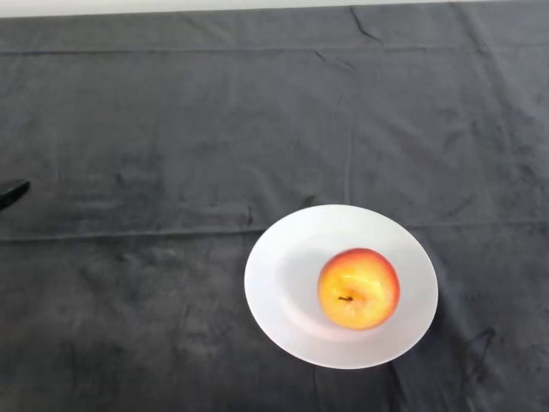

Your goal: Move the apple to the plate

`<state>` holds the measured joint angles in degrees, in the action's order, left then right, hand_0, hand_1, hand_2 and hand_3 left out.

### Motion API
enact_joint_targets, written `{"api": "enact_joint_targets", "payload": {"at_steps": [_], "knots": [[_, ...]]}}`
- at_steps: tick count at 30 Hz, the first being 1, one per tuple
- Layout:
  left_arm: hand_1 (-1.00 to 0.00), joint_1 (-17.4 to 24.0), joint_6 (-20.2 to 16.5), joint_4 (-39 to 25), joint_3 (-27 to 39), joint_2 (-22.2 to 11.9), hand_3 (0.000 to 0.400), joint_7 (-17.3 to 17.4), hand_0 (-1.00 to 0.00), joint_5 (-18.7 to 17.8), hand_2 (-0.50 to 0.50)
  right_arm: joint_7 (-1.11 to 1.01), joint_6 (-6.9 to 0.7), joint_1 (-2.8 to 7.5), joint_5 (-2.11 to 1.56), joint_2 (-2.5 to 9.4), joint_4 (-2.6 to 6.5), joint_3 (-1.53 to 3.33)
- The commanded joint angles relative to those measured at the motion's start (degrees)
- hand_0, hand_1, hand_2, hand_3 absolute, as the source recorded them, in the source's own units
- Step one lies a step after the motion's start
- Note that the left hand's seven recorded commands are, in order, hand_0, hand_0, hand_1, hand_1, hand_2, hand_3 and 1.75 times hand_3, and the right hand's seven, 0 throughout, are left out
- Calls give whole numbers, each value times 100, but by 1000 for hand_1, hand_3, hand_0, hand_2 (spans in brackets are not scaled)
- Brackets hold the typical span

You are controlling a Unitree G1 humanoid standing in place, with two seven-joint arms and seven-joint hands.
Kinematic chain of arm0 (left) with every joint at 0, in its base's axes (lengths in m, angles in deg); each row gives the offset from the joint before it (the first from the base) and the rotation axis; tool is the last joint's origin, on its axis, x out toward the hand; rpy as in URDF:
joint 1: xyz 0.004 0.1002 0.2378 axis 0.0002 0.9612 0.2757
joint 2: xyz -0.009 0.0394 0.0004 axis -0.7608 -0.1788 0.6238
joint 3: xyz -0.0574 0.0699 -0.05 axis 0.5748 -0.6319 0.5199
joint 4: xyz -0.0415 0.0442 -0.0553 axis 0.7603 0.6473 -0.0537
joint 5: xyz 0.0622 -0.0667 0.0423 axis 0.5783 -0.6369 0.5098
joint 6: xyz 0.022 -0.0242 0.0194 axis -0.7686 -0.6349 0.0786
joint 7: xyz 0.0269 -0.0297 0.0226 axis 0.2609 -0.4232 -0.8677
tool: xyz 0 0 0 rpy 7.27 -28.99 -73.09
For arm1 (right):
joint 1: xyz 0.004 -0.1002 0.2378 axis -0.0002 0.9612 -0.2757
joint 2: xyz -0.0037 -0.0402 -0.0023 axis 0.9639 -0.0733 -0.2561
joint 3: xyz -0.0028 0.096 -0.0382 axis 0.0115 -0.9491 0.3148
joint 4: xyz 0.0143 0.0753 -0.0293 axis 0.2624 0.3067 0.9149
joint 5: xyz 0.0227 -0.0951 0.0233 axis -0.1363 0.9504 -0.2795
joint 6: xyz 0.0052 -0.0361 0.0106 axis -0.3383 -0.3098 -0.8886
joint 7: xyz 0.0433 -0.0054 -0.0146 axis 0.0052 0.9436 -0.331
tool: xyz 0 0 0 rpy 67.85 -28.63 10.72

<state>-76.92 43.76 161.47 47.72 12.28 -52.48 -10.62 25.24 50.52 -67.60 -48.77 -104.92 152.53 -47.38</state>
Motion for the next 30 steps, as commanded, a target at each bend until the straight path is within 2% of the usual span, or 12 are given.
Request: {"api": "enact_joint_targets", "payload": {"at_steps": [1,14,30], "knots": [[0,271,-89,170,155,-448,0,-111,0,-79,0,-5,39,214,-44,-105,67,-30],[0,555,-236,129,802,-662,0,-380,0,-357,0,-6,39,213,-44,-106,68,-30],[0,524,-374,1,1003,-595,0,-777,0,-151,0,-6,39,213,-44,-107,70,-31]]}}
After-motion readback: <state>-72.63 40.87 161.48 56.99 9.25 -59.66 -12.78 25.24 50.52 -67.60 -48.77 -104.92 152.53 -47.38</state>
